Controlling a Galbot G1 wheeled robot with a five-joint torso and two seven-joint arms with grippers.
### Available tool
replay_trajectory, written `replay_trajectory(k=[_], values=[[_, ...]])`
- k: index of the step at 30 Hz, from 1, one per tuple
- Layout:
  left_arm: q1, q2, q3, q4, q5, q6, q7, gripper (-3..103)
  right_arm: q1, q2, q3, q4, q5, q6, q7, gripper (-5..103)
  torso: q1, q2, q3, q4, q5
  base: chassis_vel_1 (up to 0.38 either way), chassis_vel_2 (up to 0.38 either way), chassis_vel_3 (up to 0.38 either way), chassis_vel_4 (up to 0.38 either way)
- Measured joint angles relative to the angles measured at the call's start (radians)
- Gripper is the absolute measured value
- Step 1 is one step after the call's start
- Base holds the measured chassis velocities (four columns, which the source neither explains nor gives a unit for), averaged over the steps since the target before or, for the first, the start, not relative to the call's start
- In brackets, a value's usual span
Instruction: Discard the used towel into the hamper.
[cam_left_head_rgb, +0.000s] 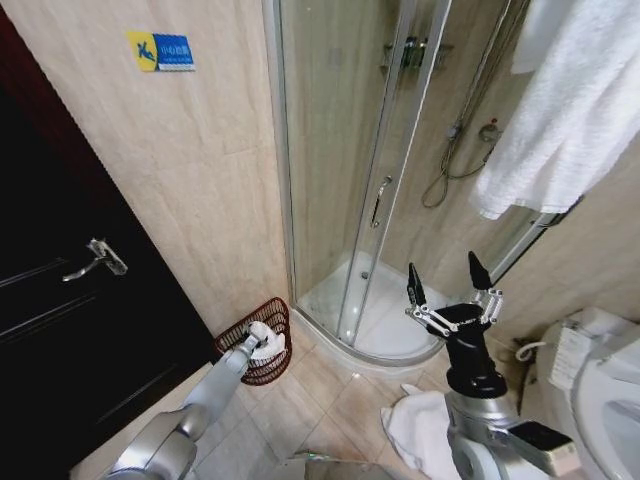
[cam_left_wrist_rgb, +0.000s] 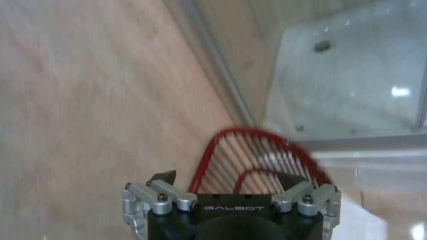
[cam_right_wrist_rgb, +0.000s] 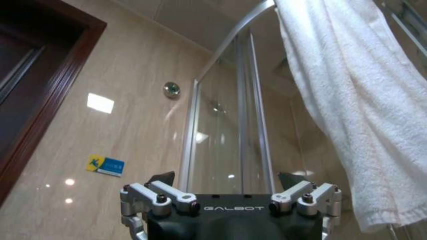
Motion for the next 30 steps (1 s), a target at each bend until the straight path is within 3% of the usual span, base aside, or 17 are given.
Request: replay_trajectory(k=[2,7,9,11,12,15,16,18,23,25,30], values=[[0.007,0.005,0.012,-0.037,0.005,0.034,0.018,100,0.001,0.003,-0.001,-0.001,-0.001,0.0,0.0,100,0.0,0.0,0.0,0.0,-0.0001,0.0,0.0,0.0,0.0],[0.012,-0.002,0.008,-0.034,-0.012,0.039,0.031,100,0.001,0.003,-0.001,-0.002,-0.002,-0.002,0.0,100,0.0,0.0,0.0,0.0001,-0.0003,0.0,0.0,0.0,0.0],[0.036,0.005,0.005,-0.074,-0.067,0.041,0.054,100,0.005,0.001,0.0,-0.004,-0.002,-0.007,0.001,100,0.0,0.0,0.0,0.0001,-0.0004,0.0,0.0,0.0,0.0],[0.083,0.027,-0.003,-0.163,-0.158,0.079,0.112,100,0.011,0.0,-0.001,-0.008,-0.002,-0.015,0.002,100,0.0,0.0,0.0,0.0,-0.0004,0.0,0.0,0.0,0.0],[0.083,0.027,-0.003,-0.163,-0.158,0.079,0.112,100,0.011,0.0,-0.001,-0.008,-0.002,-0.015,0.002,100,0.0,0.0,0.0,0.0,-0.0004,0.0,0.0,0.0,0.0],[0.184,0.073,-0.034,-0.36,-0.3,0.21,0.183,100,0.026,-0.009,-0.002,-0.014,-0.002,-0.028,0.015,100,0.0,0.0,0.0,0.0004,-0.0003,0.0,0.0,0.0,0.0],[0.184,0.073,-0.034,-0.36,-0.3,0.21,0.183,100,0.026,-0.009,-0.002,-0.014,-0.002,-0.028,0.015,100,0.0,0.0,0.0,0.0004,-0.0003,0.0,0.0,0.0,0.0],[0.243,0.094,-0.066,-0.479,-0.353,0.272,0.205,100,0.031,-0.014,-0.001,-0.013,-0.004,-0.041,0.025,100,0.0,0.0,0.0,0.0003,-0.0002,0.0,0.0,0.0,0.0],[0.308,0.111,-0.136,-0.61,-0.363,0.319,0.244,100,0.02,-0.011,0.002,-0.003,-0.015,-0.049,0.042,100,0.0,0.0,0.0,0.0001,-0.0003,0.0,0.0,0.0,0.0],[0.383,0.111,-0.217,-0.719,-0.358,0.356,0.265,100,0.017,-0.012,0.002,0.006,-0.023,-0.058,0.061,100,0.0,0.0,0.0,0.0001,-0.0002,0.0,0.0,0.0,0.0],[0.503,0.093,-0.313,-0.875,-0.36,0.375,0.267,100,0.013,-0.013,0.002,0.015,-0.036,-0.078,0.083,100,0.0,0.0,0.0,0.0002,-0.0006,0.0,0.0,0.0,0.0]])
